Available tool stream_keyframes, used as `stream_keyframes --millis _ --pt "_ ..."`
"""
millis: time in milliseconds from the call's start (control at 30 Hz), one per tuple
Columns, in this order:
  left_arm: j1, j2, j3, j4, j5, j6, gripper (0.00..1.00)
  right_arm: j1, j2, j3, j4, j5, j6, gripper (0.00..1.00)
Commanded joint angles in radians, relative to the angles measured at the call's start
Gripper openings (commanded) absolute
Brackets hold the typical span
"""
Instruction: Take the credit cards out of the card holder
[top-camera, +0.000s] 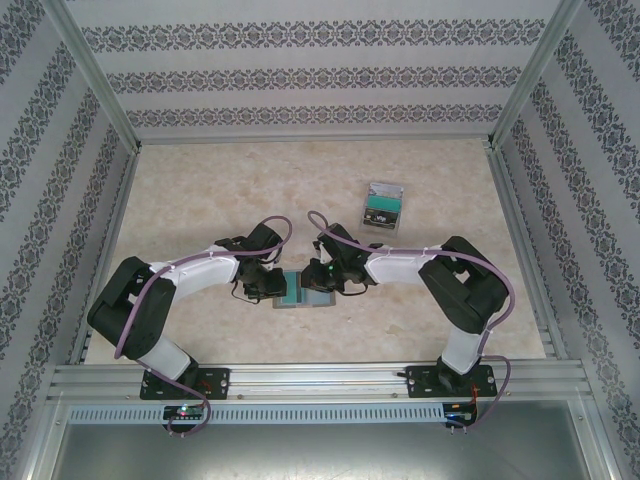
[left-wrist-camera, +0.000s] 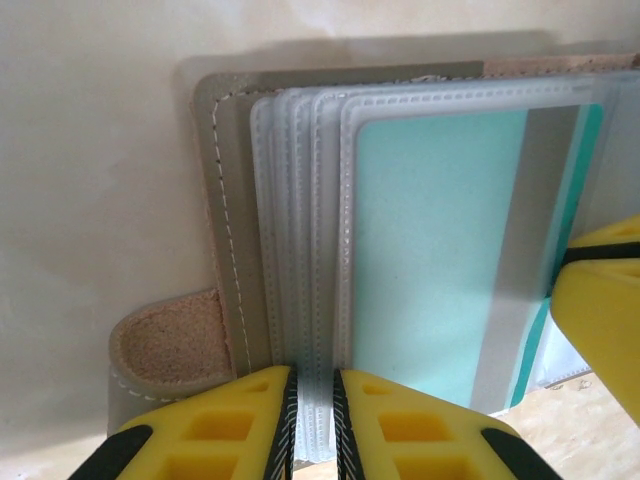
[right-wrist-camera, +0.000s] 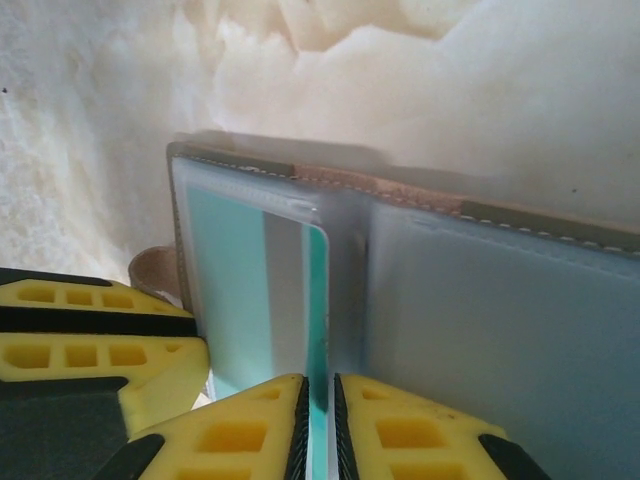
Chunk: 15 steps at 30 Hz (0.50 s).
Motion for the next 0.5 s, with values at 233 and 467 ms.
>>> stream_keyframes --millis 233,467 --pt "0.011 0.024 -0.018 0.013 0.006 -0.002 0.17 0.005 -0.001 -0.020 -0.011 -0.025 -0.006 0.17" --pt "0.009 0.032 -0.012 0.012 0.016 0.000 0.16 0.012 0.032 0.009 0.020 -0.064 0.001 0.16"
